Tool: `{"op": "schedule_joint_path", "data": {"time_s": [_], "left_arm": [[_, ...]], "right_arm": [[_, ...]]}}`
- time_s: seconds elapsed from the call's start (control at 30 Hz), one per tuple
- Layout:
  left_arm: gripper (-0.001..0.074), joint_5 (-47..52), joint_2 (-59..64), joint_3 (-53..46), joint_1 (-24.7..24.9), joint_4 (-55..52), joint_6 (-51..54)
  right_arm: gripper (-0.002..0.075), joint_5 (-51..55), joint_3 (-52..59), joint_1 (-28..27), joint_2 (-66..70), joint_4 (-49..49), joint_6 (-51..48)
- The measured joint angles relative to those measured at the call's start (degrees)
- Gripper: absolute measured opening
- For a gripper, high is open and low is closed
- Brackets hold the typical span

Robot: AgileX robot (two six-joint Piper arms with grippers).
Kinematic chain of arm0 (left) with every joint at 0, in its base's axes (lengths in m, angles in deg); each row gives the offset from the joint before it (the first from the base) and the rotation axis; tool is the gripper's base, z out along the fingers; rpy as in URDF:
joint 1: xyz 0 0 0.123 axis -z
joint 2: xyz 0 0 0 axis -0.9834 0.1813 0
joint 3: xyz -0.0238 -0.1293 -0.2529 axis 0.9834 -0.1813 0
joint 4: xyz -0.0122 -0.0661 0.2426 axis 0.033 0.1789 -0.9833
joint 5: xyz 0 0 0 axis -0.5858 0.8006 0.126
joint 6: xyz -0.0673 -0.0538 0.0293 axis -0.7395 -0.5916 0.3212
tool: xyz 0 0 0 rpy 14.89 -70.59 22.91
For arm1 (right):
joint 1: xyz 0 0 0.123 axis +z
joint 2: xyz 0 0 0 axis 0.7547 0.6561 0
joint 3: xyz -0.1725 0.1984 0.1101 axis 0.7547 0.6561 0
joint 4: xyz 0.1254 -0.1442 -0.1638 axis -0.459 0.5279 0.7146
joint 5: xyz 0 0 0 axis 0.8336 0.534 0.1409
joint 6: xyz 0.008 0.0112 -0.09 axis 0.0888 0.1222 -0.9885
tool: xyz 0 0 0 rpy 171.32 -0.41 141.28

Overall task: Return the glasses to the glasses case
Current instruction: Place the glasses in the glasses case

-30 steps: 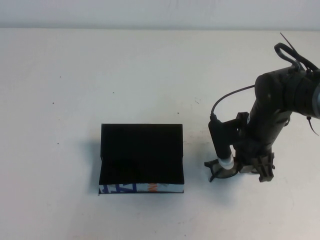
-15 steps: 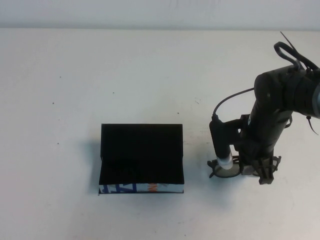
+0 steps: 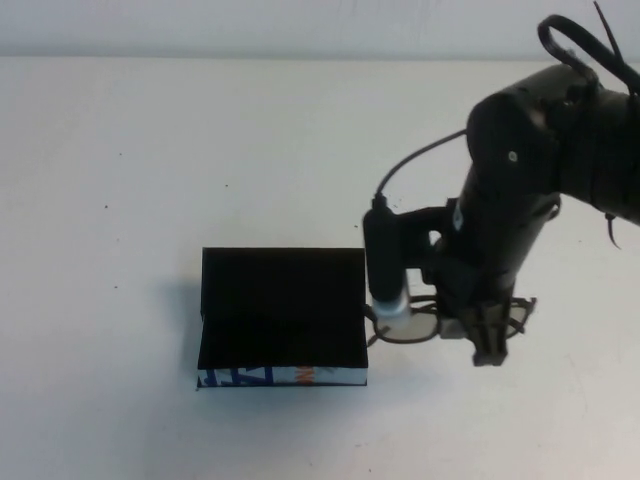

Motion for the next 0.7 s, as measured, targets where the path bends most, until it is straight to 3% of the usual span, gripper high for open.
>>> {"op": "schedule_joint_path", "data": {"time_s": [0.37, 0.7], "left_arm": [[-0.0001, 0.0, 0.0, 0.0, 0.0, 0.0, 0.0], [-0.0001, 0.0, 0.0, 0.0, 0.0, 0.0, 0.0]], "right_arm": [[0.0068, 0.6, -16.4, 11.3, 10.5, -1.6, 5.5], [0.0068, 0.7, -26.6, 13.5, 20.9, -3.3, 8.1]]}}
